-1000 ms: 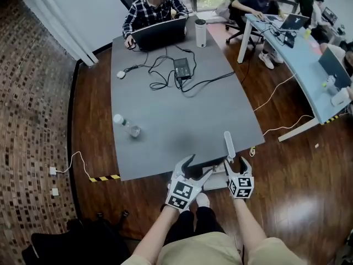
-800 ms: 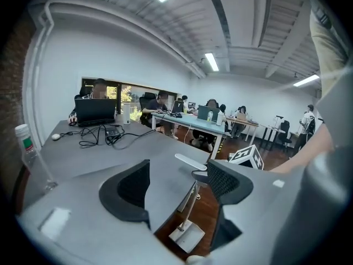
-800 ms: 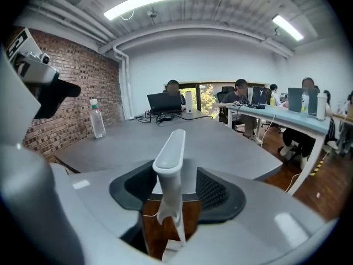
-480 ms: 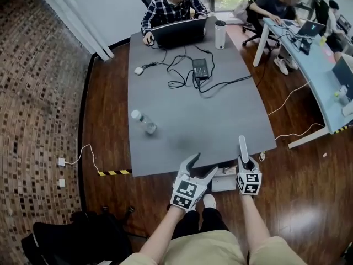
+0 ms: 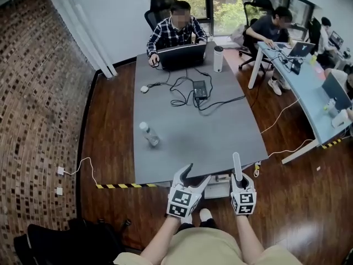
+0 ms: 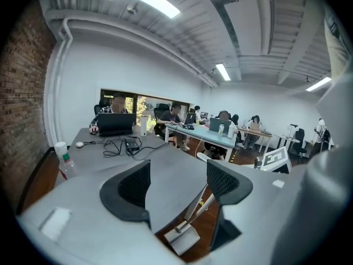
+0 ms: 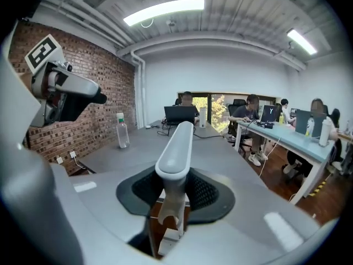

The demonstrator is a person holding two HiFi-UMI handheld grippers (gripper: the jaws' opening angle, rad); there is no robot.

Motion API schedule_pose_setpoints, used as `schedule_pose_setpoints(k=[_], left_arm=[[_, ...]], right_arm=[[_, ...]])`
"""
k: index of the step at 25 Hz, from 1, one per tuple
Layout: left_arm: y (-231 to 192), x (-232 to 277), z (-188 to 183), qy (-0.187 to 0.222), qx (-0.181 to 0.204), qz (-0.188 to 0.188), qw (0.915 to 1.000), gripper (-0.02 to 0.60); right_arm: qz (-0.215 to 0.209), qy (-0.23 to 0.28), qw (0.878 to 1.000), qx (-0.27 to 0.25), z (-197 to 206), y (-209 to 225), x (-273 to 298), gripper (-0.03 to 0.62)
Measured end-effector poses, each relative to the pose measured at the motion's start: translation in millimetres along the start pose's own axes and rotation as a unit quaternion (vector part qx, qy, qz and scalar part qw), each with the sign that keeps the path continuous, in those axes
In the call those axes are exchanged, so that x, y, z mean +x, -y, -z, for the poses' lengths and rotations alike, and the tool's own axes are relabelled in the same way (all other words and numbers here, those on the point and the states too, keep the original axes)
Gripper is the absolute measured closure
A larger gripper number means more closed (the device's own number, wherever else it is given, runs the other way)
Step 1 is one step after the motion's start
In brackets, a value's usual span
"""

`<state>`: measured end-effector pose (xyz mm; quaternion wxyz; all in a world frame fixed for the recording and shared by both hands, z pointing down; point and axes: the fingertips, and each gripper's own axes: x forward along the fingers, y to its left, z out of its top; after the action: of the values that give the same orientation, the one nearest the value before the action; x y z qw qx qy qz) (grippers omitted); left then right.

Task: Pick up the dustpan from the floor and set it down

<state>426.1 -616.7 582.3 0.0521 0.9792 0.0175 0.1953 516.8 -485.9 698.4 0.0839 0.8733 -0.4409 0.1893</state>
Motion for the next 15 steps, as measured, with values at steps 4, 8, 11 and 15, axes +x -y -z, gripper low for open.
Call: schedule_pose_setpoints(k=[4, 8, 11, 15], left_arm=[[-17, -34, -45, 0.056, 0.008, -0.039, 0.9976, 0.266], [-39, -74, -81, 0.111, 0.021, -0.092, 0.9894, 0.267], [-54, -100, -105, 0.15, 0.016, -0.128, 0.9803, 0.267], [-75, -140, -127, 0.202, -0.013, -0.17, 0.9644, 0.282]], right_arm=[[0.003, 0.046, 0.999, 0.001, -64, -10, -24, 0.479], [0.006, 0.09, 0.996, -0.005, -129, -33, -50, 0.479], [0.003, 0.126, 0.992, -0.004, -174, -48, -67, 0.479], [-0.008, 0.173, 0.985, -0.003, -223, -66, -89, 0.479]])
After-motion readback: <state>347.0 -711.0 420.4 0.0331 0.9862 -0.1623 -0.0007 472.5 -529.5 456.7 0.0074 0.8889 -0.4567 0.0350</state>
